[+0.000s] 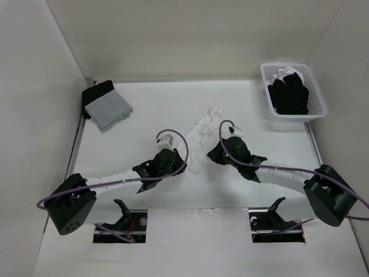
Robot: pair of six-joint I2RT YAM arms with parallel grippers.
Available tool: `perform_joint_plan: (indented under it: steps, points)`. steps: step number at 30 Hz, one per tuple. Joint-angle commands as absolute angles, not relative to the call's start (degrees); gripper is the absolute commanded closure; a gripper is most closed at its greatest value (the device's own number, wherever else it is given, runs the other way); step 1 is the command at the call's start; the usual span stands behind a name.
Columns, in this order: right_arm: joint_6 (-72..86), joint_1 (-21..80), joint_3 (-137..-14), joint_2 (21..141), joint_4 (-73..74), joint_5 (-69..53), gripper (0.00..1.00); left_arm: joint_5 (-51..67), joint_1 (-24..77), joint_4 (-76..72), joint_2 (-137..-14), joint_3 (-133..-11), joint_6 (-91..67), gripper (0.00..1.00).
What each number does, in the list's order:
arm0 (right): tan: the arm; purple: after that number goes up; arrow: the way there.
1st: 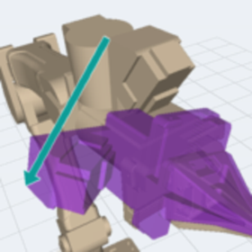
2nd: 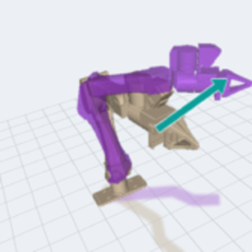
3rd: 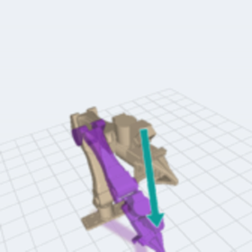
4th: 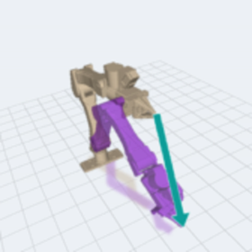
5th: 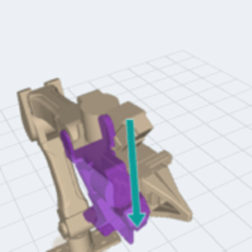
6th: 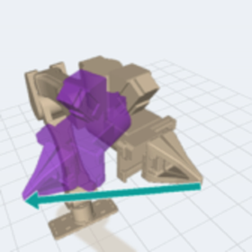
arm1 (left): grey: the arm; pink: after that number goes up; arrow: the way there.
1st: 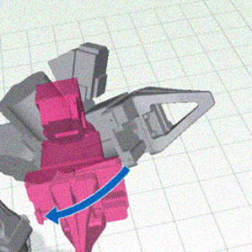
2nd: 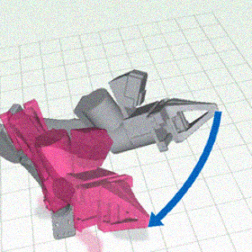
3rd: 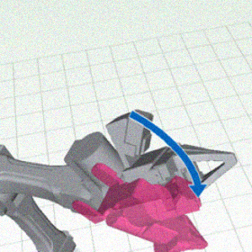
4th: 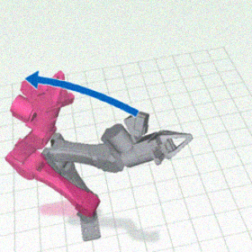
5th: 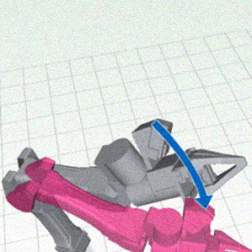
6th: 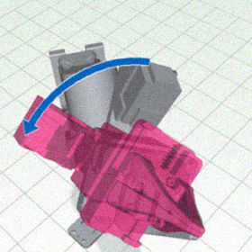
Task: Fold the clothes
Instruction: Flatten the tank top out
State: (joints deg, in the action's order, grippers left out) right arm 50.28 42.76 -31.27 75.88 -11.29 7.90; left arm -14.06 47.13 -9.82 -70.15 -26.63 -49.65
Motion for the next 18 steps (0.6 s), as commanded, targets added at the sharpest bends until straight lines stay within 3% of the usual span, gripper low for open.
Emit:
perform_joint_plan:
  steps: [1,5,8,18]
  points:
    - [46.3,40.9,-33.7,74.4,-16.6,10.1,0.86,-13.9,53.1,-7.2,-69.4,-23.8,-64.1,0.81]
    - [46.1,40.5,-32.6,73.0,-18.2,10.0,0.83,-17.6,55.9,-8.2,-70.7,-23.4,-69.7,0.68]
    - [46.3,40.5,-31.4,71.5,-18.8,10.0,0.82,-17.8,56.1,-8.4,-72.8,-23.9,-71.7,0.64]
    - [47.1,40.5,-27.2,67.8,-21.5,10.0,0.81,-20.8,57.2,-14.0,-83.4,-26.3,-75.7,0.66]
